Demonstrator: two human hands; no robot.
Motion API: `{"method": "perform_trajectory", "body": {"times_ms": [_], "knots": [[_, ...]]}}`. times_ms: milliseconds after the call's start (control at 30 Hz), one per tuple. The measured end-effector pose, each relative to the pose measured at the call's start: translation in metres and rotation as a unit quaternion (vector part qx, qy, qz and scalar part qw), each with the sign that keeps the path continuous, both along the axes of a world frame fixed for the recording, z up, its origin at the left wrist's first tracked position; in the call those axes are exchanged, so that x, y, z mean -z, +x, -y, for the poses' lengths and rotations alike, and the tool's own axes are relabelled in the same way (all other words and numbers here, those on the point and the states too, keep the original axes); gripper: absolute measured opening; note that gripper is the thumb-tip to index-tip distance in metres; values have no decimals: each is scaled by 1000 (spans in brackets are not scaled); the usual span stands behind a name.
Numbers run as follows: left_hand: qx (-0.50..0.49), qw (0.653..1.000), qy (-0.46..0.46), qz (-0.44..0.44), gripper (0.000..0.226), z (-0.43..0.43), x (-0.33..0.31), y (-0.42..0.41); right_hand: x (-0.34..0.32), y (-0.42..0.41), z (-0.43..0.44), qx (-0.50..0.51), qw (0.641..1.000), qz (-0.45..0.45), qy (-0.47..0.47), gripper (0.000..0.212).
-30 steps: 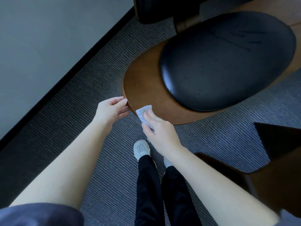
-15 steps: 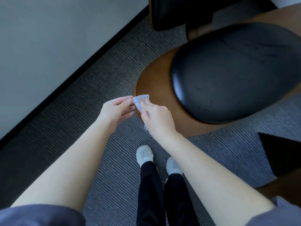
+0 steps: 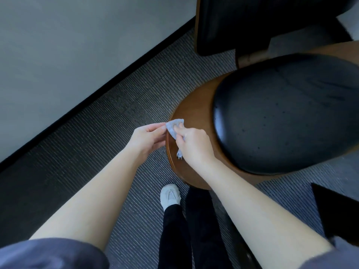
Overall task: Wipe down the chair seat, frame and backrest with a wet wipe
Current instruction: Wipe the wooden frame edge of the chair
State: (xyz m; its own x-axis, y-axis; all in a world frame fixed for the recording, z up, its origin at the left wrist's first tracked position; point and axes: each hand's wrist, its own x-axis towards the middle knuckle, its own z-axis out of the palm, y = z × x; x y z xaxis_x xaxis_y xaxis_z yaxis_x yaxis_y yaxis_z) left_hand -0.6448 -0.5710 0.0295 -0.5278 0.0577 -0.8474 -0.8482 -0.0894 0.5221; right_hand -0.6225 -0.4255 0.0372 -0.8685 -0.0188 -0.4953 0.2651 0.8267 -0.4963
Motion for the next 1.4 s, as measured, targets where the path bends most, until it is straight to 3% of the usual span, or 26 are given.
{"method": "perform_trajectory", "body": {"times_ms": [100,200,367,500,633,767,933,1400], "knots": [[-12,1000,-11,1,21,-5,6,-11,13,-28,-3,-21,999,15,35,33],[-1,1000,-21,1,22,-9,11,-21,12,-22,-5,-25,999,20,10,35],[38,998,-40,4,21,-17,23,-43,36,-58,-12,39,998,15,57,42],[61,998,-28,15,23,-20,34,-61,34,-58,-16,20,998,38,44,44],[83,996,-19,33,23,-24,49,-76,54,-80,-23,112,992,32,46,51],[102,994,2,47,23,-25,56,-89,60,-77,-29,93,994,29,45,43],[141,988,4,55,23,-32,65,-106,76,-99,-39,140,985,25,101,39],[206,977,-2,52,25,-59,96,-146,116,-167,-80,139,965,47,215,32]]}}
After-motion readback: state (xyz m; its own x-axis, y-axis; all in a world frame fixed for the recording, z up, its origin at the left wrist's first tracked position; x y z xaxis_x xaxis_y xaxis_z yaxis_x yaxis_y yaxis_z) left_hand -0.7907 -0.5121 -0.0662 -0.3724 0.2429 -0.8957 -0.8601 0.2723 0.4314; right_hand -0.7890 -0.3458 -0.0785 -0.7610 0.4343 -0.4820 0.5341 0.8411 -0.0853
